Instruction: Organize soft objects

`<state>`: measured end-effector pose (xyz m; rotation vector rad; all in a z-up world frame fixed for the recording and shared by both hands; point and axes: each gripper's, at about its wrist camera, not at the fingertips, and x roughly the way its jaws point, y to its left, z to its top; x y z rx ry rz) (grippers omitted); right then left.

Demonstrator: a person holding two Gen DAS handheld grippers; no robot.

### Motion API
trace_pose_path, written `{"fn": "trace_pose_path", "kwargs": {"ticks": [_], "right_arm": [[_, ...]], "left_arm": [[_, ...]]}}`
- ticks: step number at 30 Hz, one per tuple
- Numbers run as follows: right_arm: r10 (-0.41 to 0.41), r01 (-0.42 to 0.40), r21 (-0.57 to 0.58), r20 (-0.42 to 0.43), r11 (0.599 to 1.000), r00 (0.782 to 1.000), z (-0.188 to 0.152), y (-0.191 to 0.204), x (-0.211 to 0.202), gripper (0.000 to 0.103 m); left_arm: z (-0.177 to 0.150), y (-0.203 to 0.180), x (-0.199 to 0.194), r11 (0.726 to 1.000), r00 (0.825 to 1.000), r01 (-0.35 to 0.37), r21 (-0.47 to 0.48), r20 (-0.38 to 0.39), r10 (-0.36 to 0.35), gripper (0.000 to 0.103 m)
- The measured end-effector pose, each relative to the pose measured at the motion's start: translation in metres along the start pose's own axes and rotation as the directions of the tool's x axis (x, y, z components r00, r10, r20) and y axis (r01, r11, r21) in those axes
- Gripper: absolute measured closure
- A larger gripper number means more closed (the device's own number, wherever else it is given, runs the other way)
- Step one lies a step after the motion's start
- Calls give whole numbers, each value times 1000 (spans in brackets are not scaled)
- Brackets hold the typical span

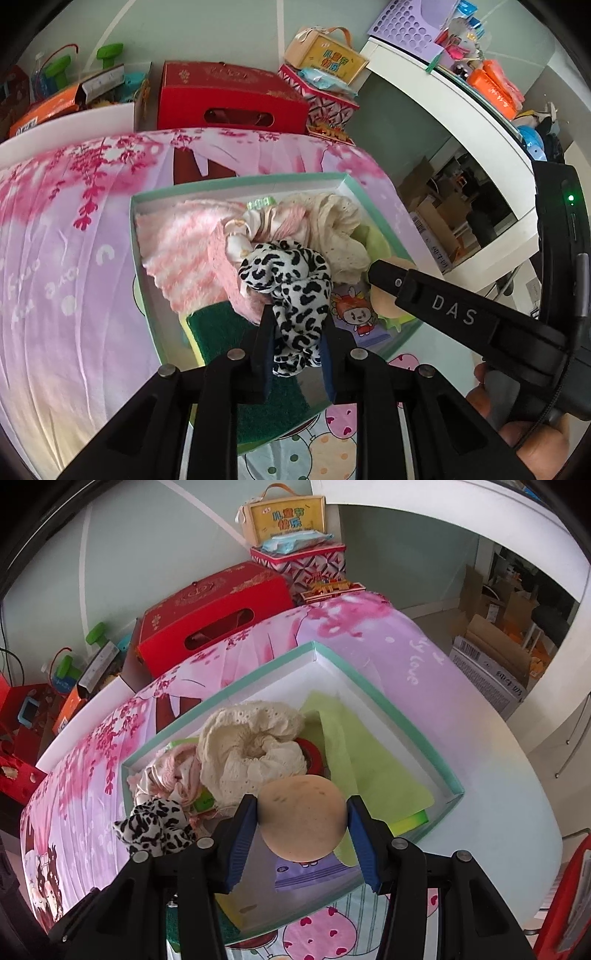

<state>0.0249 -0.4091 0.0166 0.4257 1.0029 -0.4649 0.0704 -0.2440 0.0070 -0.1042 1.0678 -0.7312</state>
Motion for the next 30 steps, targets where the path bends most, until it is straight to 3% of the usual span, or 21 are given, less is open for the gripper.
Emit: {"fn": "trace_pose_path", "kwargs": {"ticks": [5,12,14,16,20,23,30], "right_arm": [[5,-5,5,-15,1000,1000,-1,-1,4,33],[-2,2,17,-16,1000,1000,0,-3,4,25],[-4,5,19,-16,1000,1000,0,-4,3,17],[-6,6,16,-13,1000,1000,1,-4,3,15],[-14,14,4,-3,1000,1000,-1,-2,0,0],[-12,12,0,6,1000,1000,-2,-1,-3,0],[-36,36,-9,26,999,999,-12,-3,-13,0]], "left_arm": [[0,1,-3,1000,1000,-12,-3,-4,12,47],[2,2,-9,999,999,-41,-9,-3,41,31],[2,5,-12,999,999,-41,-17,-3,41,26],[2,7,-16,999,999,-42,-20,4,42,25],[2,10,-27,998,998,-54,-24,24,54,22],[0,15,-34,996,996,-86,-36,36,88,11],[-5,37,-58,984,983,-151,-98,91,160,8]]}}
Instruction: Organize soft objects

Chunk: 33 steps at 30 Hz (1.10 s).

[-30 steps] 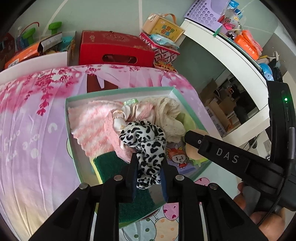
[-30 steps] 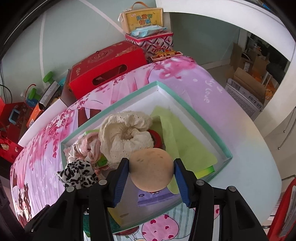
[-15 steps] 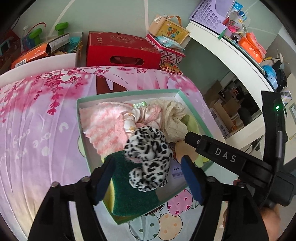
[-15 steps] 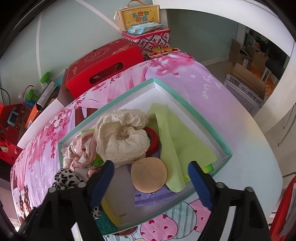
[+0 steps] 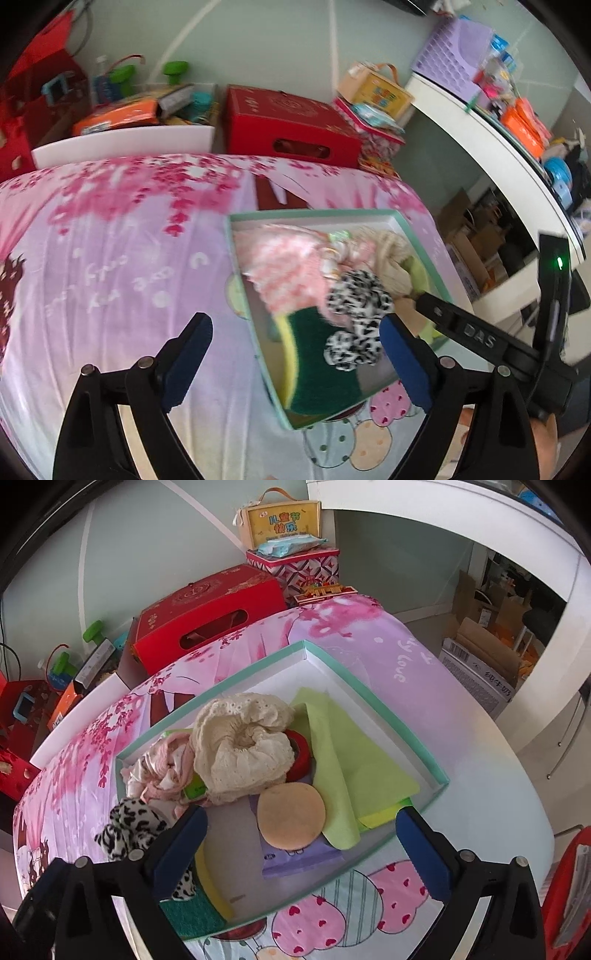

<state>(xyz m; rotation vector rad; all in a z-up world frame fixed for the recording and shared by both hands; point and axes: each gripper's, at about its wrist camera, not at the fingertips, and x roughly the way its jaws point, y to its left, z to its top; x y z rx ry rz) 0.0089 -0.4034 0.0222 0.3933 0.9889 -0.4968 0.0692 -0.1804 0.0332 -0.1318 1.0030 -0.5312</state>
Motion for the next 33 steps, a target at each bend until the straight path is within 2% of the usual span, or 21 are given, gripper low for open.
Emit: {"fn": "trace_pose_path", "kwargs": {"ticks": [2,8,19,26,29,33], "right_arm": [[-1,1,5,8,1000,1000,-3,-3,-5,0],[-7,7,-17,22,1000,1000,-15,-3,-16,0],[31,-28,-85,36,996,999,-42,13,-37,0],[61,-59,-178,4,982,998,-71,39,-39,0],[80,-80,-204,-9,976,997,-80,49,-39,0],[78,-78,-254,-11,964,997,-93,63,-41,0]], "left_arm": [[-1,8,-6,1000,1000,-15,-22,18,15,5],[-10,36,-22,992,993,-94,-88,67,100,5],[-37,68,-41,969,974,-208,-133,60,218,5],[-54,77,-50,943,947,-311,-121,44,318,5],[-62,81,-54,926,930,-359,-121,41,366,5],[-73,87,-61,893,897,-435,-116,35,442,5]]}}
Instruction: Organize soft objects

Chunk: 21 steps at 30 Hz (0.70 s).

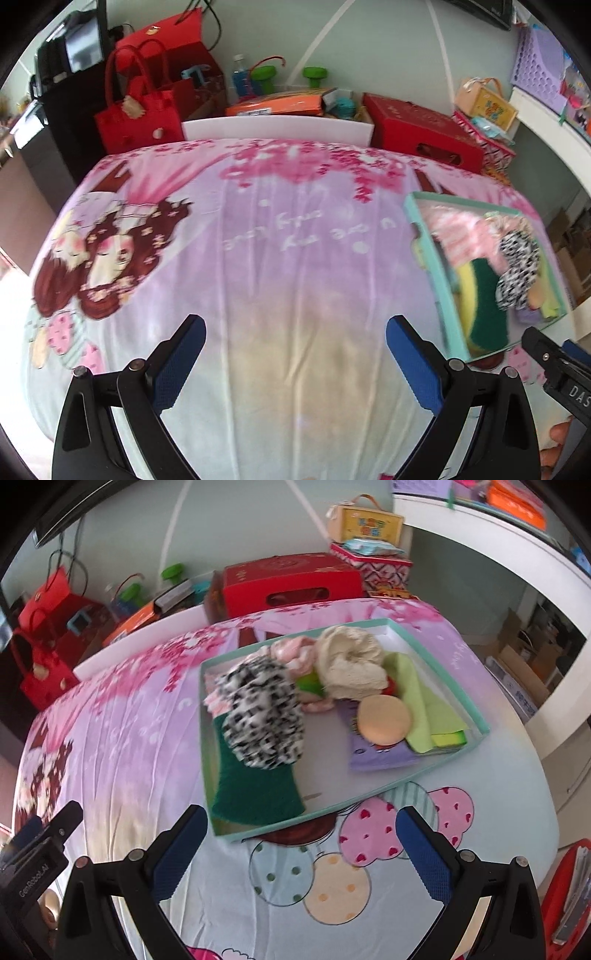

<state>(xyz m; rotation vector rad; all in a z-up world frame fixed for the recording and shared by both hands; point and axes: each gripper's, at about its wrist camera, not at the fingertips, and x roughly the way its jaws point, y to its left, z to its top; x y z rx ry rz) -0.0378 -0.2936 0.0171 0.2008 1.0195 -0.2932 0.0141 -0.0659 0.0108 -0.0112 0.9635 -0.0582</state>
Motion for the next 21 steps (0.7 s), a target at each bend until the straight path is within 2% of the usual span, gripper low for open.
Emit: {"fn": "trace_pose_path", "kwargs": {"ticks": [6,14,21], "right_arm": [[2,-2,-30,-7,1000,1000,-10,10,-2,0],[0,-1,-40,-19,999,1000,-19,14,-3,0],[-2,1,-52,-15,999,1000,-20,16,-5,0]], "left_arm": [[-13,9,-3,992,992,-126,29,-12,126,5],[-32,13,-5,989,989,-134,65,-48,137,5],[-36,16,-10,988,988,-144,57,-51,147,5]]}}
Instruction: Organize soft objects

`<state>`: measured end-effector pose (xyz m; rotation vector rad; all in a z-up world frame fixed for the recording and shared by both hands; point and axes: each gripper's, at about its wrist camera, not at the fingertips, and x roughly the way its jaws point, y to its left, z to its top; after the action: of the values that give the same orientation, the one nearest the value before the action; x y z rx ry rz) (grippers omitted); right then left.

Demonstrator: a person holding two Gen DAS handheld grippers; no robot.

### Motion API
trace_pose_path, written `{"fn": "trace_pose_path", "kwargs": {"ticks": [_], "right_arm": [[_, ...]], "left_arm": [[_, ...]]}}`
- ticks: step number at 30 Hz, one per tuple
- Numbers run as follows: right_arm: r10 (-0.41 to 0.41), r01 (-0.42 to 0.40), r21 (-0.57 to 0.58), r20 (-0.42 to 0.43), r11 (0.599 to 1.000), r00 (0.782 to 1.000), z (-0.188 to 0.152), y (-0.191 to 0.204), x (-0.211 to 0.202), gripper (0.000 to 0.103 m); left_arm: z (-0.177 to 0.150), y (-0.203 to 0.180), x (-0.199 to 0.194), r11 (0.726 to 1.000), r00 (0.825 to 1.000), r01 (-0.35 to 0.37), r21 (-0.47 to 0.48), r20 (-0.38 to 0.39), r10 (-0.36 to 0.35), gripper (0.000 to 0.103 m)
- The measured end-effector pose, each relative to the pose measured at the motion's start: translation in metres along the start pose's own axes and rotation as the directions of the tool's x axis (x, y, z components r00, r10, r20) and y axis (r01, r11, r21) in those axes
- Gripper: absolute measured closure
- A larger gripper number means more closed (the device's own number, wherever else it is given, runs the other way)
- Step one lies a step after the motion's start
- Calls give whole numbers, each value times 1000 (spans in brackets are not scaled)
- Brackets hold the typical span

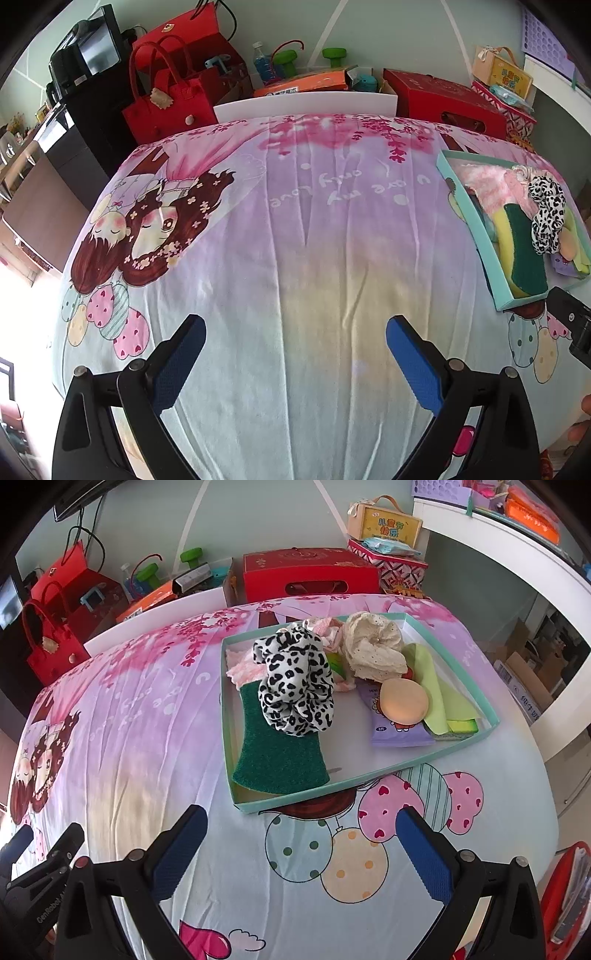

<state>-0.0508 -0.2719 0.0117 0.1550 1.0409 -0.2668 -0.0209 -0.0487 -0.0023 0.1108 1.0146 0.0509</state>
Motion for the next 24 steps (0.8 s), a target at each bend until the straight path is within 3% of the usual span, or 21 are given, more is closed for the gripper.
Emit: {"fn": "trace_pose_path", "kwargs": {"ticks": [24], "right_arm": [[-10,8,-66,-31,998,999,-4,10,12,0]], "left_arm": [[2,3,21,1000,998,-23,16,-62,24,5]]}}
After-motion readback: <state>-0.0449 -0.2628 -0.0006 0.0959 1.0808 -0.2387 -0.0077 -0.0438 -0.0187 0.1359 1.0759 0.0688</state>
